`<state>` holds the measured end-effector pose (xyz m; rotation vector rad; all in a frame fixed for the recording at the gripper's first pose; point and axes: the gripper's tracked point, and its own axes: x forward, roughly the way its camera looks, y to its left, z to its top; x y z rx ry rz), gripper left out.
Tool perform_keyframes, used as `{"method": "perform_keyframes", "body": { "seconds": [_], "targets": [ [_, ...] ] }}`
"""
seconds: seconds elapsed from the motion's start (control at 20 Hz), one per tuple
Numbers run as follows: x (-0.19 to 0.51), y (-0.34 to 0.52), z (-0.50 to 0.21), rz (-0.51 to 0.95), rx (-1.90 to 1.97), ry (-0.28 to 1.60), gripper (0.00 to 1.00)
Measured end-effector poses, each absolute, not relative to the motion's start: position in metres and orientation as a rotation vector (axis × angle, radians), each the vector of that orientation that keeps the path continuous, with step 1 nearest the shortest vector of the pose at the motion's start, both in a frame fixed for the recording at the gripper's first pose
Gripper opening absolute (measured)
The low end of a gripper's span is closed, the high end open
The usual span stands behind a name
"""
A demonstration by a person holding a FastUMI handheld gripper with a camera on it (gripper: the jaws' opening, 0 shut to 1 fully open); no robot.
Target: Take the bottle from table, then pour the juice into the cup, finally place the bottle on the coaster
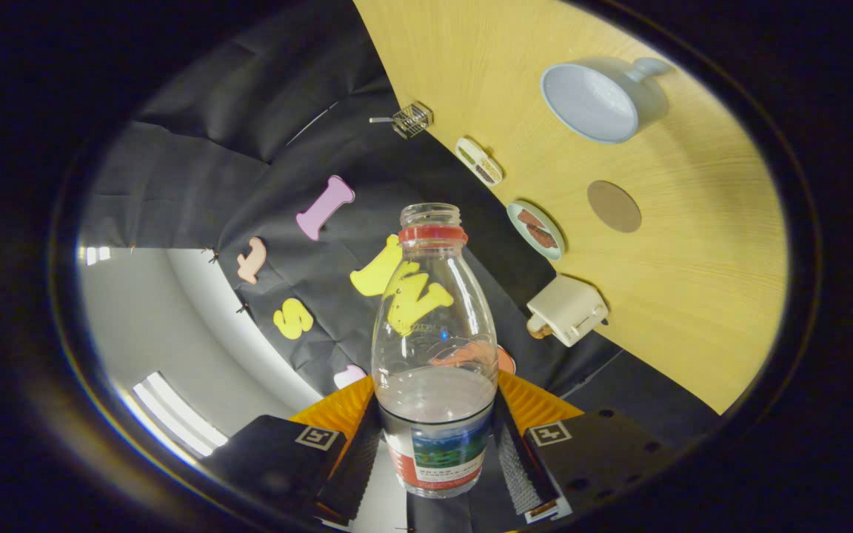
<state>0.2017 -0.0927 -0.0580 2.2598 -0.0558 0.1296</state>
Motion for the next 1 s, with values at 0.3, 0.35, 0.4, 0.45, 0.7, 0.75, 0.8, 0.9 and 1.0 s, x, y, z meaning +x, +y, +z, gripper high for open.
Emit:
{"method": "perform_keyframes", "body": {
  "seconds": [0.3, 0.35, 0.4, 0.45, 0.7, 0.75, 0.8, 0.9, 1.0],
  "targets": [
    [0.198, -0.102, -0.08, 0.086, 2.28, -0.044, 0.78],
    [0.2, -0.104, -0.083, 0.082, 2.282, -0.05, 0.78],
    [0.202, -0.106, -0.084, 0.08, 2.279, -0.055, 0.78],
    [0.202, -0.107, -0.084, 0.08, 2.272, -0.067, 0.78],
    [0.201, -0.093, -0.106, 0.018, 2.16, -0.004, 0.78],
    [0.201, -0.085, -0.11, 0.008, 2.115, 0.025, 0.78],
    [0.2, -0.079, -0.111, 0.006, 2.072, 0.05, 0.78],
    [0.197, -0.067, -0.113, 0.007, 1.992, 0.094, 0.78],
    [0.196, -0.063, -0.111, 0.02, 1.916, 0.088, 0.78]
  ]
}}
